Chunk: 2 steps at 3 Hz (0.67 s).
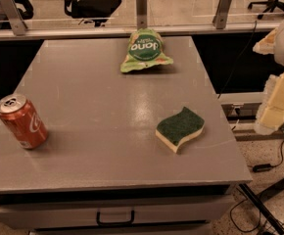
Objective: Pick sponge
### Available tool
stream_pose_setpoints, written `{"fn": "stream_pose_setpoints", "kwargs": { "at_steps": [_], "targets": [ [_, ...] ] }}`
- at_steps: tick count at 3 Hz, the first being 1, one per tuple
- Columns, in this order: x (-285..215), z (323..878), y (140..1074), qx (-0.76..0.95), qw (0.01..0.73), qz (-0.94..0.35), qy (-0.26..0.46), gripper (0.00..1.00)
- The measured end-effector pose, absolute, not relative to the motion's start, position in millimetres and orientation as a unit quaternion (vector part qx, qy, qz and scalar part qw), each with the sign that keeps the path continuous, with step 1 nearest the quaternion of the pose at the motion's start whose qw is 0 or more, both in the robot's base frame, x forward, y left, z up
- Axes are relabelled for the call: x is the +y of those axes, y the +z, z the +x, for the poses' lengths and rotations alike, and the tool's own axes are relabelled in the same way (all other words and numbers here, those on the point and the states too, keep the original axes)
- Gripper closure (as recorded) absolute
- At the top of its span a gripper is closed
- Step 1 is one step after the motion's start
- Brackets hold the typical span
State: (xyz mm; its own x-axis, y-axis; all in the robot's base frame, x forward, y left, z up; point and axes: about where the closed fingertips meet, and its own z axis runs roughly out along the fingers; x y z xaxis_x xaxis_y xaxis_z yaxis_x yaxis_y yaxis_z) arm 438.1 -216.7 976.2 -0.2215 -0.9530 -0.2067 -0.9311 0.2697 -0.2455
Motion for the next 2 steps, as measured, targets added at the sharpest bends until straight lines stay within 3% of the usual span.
{"fn": "stream_pose_setpoints", "kwargs": {
  "at_steps": [2],
  "targets": [
    [-199.1,449.4,961.1,0.773,0.159,-0.614,-0.02,0.0]
  ]
}}
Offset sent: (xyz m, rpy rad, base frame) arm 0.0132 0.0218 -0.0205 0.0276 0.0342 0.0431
